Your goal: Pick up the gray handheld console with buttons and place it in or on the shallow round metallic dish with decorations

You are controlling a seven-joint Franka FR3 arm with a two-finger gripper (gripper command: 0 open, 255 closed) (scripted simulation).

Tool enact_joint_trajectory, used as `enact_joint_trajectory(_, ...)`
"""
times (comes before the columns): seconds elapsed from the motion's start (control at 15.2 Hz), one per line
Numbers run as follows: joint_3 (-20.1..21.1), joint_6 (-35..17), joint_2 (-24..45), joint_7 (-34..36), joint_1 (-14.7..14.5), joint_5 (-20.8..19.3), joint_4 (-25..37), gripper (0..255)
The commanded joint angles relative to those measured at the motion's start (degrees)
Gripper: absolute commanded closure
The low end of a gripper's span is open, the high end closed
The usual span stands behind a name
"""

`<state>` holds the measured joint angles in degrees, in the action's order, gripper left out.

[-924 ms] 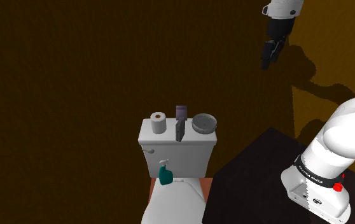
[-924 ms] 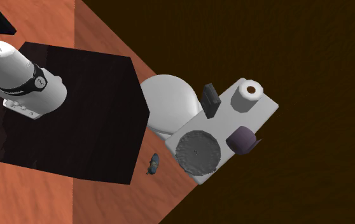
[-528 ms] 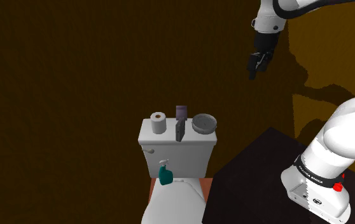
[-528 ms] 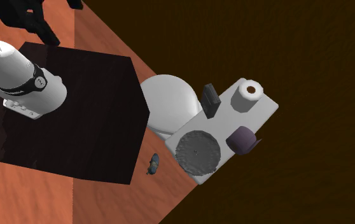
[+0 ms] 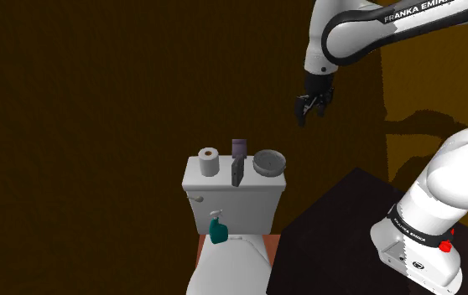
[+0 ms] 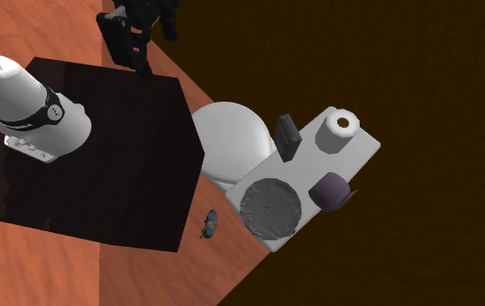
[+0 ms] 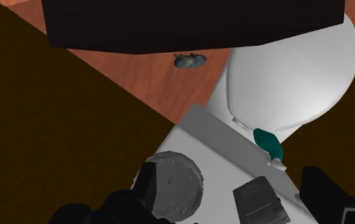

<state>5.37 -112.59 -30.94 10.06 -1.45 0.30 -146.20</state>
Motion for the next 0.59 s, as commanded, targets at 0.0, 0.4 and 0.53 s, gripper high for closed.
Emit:
enact_joint_trajectory(0.0, 1.6, -4.3, 3.8, 3.5, -0.1, 0.7, -0.3, 0)
enact_joint_trajectory(0.4, 5.8, -15.1, 16.4, 13.6, 0.2, 0.8, 2.0, 0)
enact_joint_trajectory(0.53, 6.9, -18.4, 21.0, 17.2, 0.4, 0.1, 3.5, 0)
